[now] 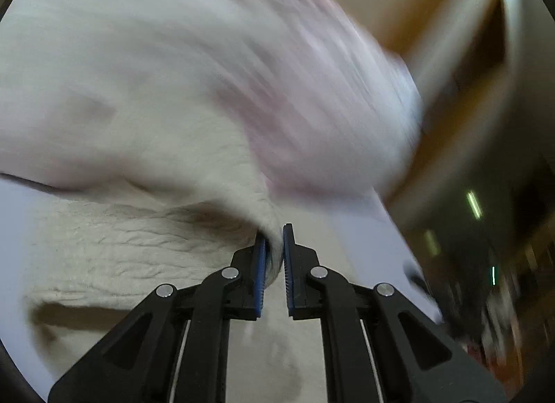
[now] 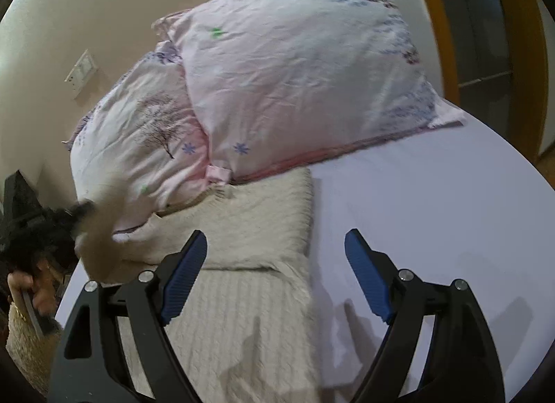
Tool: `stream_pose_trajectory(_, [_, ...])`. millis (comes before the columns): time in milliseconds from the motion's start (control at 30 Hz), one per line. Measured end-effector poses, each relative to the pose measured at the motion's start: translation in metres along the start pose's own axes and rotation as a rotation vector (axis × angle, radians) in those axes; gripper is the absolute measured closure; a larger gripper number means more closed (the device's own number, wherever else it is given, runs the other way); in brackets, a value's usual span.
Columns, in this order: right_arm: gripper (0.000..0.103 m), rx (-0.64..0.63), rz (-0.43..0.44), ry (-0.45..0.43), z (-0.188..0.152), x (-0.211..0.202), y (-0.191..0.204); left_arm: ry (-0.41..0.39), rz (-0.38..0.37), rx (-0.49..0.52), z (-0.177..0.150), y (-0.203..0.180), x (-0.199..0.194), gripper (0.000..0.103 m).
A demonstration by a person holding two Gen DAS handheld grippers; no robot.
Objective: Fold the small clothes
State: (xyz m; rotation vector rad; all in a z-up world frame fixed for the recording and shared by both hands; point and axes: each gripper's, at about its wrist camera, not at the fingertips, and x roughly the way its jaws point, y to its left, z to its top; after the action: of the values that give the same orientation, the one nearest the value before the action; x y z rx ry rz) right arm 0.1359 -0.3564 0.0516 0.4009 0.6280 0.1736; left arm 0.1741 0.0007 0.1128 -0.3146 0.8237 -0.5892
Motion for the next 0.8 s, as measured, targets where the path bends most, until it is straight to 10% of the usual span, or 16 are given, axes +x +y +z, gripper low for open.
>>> stream_pose_trajectory(100, [0.021, 0.006, 0.029, 0.014, -0.008, -0.021, -0.013, 0.129, -0.040, 0.050, -0.028, -0.021, 0.028, 0.096])
stream_pose_trajectory(367, [0.017, 0.047, 0.301, 0.165, -0.054, -0.080, -0.041, -0.007, 0.096, 0.025, -0.108, 0.035, -0.125, 0.094])
stream_pose_trajectory(467, [0.017, 0.105, 0.415, 0.290, -0.084, -0.090, -0.049, -0.001, 0.116, -0.055, -0.150, 0.060, -0.168, 0.066])
stream_pose_trajectory(600, [0.018, 0.119, 0.394, 0.461, -0.125, -0.101, -0.055, 0.035, 0.067, -0.187, -0.220, 0.083, -0.203, 0.061])
stream_pose_trajectory(800, [0.057, 0.275, 0.397, 0.463, -0.141, -0.080, -0.067, -0.023, 0.065, -0.303, -0.255, 0.094, -0.210, 0.056])
